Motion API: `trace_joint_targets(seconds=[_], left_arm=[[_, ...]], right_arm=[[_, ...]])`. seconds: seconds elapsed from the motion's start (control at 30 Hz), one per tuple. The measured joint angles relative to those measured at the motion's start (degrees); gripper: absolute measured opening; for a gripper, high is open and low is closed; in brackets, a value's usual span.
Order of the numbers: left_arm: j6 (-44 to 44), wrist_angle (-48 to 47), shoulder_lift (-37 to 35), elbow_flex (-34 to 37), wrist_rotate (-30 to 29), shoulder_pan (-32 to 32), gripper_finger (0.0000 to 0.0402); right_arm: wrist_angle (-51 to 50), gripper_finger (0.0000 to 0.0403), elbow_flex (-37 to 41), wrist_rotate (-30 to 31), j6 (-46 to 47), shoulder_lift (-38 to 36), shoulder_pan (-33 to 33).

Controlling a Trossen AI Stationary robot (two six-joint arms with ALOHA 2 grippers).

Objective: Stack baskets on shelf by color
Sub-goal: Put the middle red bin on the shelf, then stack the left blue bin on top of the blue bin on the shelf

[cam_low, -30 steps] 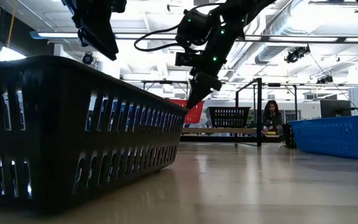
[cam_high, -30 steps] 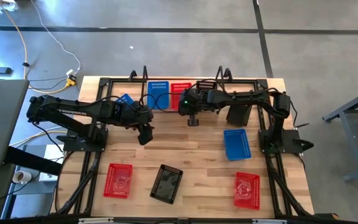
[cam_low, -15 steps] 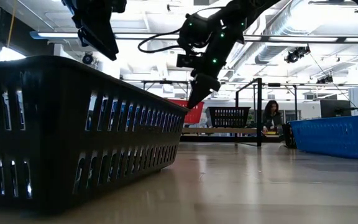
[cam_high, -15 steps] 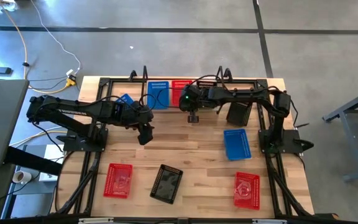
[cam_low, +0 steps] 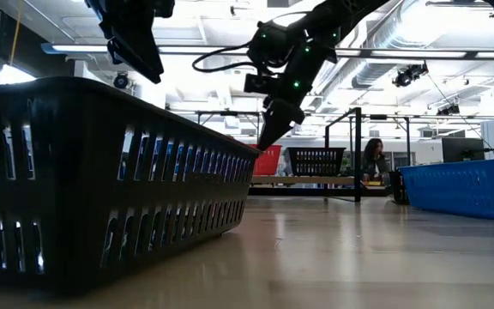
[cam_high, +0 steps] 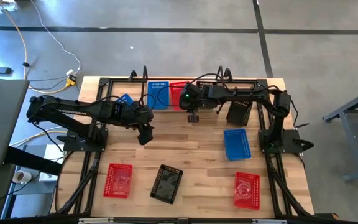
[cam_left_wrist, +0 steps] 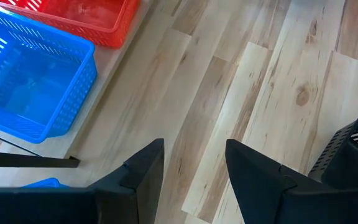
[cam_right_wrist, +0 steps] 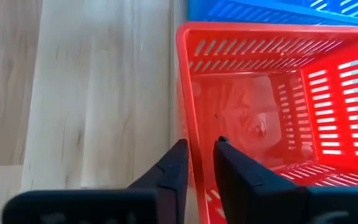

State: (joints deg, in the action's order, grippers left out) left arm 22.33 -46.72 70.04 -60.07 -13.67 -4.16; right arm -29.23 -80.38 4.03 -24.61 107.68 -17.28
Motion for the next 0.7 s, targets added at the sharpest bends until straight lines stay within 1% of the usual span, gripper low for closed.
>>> trace_joint_targets(seconds=[0.13,0.33,0.4,0.7], left_arm=[[0.00,0.01,0.00,0.00,0.00,0.00,0.0161],[0.00,0.02,0.00,0.00,0.00,0.00,0.0161],[0.00,0.02,0.00,0.00,0.00,0.00,0.0161],[-0.07,-0.05,0.00,0.00,0.00,0.00,0.0161]], right_arm=[[0.38,0.0081,-0.12,0.00,0.10,0.00,0.00],[0.65,0.0082,-0.98,-0.20,0.37,0.00,0.00],[0.42,0.0082,-0.98,-1.14,1.48,0.00,0.00],[0.31,0.0083,-0.98,-1.22,8.19,-0.31,0.18]])
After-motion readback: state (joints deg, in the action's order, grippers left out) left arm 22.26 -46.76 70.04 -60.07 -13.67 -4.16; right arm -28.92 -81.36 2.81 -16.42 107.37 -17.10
